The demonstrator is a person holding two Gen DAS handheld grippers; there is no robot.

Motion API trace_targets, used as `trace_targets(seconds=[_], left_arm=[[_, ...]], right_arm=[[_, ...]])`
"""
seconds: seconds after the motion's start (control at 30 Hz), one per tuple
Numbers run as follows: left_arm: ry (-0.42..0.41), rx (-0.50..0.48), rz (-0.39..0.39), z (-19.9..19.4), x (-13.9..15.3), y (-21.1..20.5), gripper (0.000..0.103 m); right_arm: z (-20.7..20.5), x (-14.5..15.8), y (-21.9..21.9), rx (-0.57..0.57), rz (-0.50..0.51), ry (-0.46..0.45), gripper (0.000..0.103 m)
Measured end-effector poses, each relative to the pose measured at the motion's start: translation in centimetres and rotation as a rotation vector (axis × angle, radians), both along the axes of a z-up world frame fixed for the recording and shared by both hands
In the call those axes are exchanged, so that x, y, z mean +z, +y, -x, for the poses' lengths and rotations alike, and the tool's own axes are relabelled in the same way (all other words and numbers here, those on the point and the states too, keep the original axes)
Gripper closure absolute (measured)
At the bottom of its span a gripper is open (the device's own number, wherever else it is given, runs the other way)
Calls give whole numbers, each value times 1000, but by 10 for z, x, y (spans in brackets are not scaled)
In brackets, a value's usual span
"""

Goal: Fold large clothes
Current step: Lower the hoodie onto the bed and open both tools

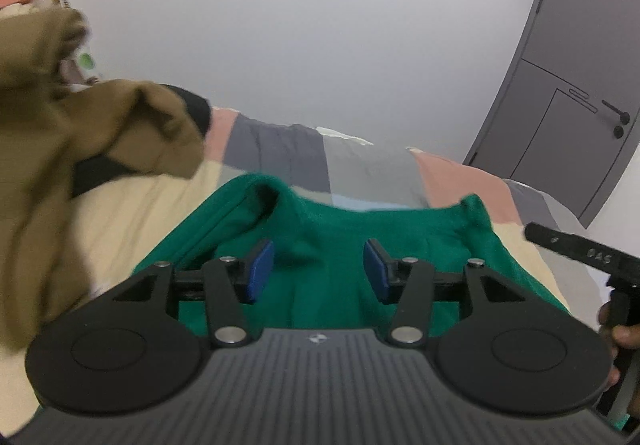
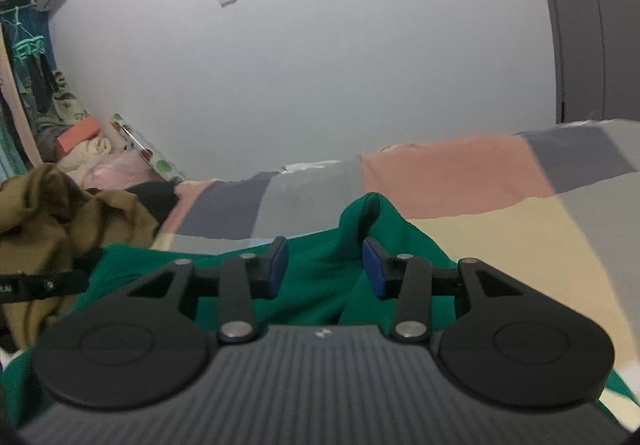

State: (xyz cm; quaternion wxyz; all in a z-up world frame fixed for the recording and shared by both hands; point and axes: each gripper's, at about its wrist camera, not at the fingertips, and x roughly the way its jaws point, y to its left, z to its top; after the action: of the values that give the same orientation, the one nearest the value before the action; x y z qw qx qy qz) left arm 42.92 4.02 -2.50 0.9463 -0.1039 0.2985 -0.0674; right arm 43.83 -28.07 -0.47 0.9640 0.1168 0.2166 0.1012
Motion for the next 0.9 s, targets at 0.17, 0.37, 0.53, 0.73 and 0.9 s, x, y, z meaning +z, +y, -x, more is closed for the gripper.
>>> trace_targets(seconds=[0.17, 0.37, 0.53, 0.73, 0.9], left_arm=[[7, 51, 5, 91, 21, 14, 47], [43, 149, -7, 194, 21, 36, 46], [52, 225, 11, 255, 12, 54, 43], [73, 271, 7, 292, -10, 65, 38], [134, 292, 12, 293, -23, 77, 34]], right_arm=[[77, 25, -6, -14, -1, -8, 59], [173, 36, -31, -60, -7, 26, 59], [234, 26, -54, -97, 25, 51, 56], [271, -1, -74, -135, 80, 95, 39], [261, -27, -102, -211, 6, 267, 18]])
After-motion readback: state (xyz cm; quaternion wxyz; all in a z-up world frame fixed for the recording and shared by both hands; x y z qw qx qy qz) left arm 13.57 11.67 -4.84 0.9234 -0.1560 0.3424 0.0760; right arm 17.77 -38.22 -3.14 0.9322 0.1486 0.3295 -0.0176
